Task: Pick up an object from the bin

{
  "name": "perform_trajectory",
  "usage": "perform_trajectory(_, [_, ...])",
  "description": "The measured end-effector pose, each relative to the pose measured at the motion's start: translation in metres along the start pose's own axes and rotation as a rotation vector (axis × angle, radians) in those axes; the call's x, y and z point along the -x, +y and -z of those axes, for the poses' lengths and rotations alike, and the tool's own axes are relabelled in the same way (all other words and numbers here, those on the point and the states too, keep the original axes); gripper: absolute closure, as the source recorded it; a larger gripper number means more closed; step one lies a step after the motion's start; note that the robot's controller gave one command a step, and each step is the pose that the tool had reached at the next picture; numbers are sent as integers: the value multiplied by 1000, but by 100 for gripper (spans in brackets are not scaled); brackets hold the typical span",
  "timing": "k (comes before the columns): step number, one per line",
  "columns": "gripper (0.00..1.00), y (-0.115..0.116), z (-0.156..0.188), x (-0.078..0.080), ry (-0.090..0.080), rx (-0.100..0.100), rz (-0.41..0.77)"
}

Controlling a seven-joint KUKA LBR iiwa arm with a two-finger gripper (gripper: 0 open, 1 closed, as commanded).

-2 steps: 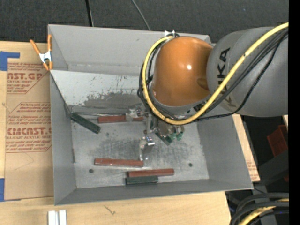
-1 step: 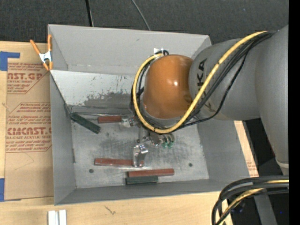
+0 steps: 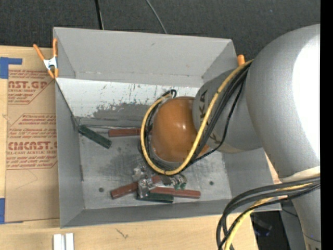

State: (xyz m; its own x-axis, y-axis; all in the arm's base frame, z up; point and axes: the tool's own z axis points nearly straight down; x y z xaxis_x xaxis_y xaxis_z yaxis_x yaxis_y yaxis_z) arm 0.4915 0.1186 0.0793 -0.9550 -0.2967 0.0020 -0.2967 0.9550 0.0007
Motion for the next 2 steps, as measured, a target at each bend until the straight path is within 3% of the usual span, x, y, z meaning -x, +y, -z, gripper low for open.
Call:
perform_trajectory(1, [100, 0, 0, 0, 0, 0, 0])
perform_trajectory(2, [100, -46, 191, 18, -12, -3, 8])
